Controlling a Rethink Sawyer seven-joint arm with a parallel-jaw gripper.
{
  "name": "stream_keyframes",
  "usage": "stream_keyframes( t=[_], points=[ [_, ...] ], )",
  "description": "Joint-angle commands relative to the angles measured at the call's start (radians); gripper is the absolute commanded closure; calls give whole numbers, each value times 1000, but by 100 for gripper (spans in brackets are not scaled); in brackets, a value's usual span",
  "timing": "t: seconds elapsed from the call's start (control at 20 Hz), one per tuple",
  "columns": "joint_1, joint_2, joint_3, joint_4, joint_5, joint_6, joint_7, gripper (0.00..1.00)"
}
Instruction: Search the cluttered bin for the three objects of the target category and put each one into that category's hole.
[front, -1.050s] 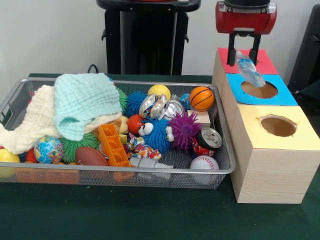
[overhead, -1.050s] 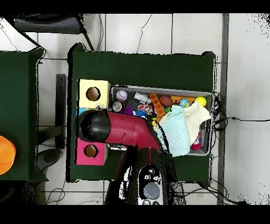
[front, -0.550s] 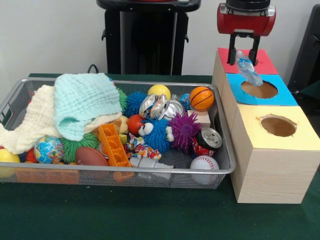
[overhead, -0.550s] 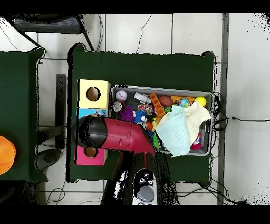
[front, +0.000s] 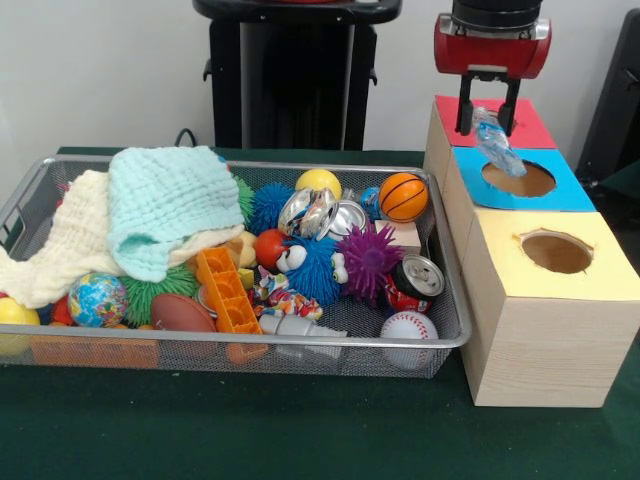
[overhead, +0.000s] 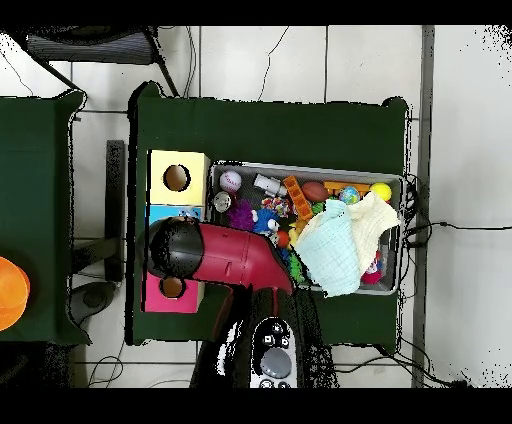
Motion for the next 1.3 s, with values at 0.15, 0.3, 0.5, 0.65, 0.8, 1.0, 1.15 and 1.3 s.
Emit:
stream_keyframes(
  t=[0.15, 0.3, 0.5, 0.65, 0.8, 1.0, 1.15, 1.3],
  points=[
    [34, 21, 21, 112, 75, -48, 276, 100],
    [48, 25, 16, 115, 87, -54, 281, 100],
    [91, 30, -22, 98, 80, -65, 297, 100],
    [89, 34, -19, 98, 93, -73, 276, 0],
    [79, 41, -14, 87, 92, -70, 257, 0],
    [69, 45, -15, 85, 90, -83, 244, 0],
    [73, 41, -17, 93, 92, -92, 246, 0],
    [77, 39, -28, 87, 91, -80, 248, 0]
  ],
)
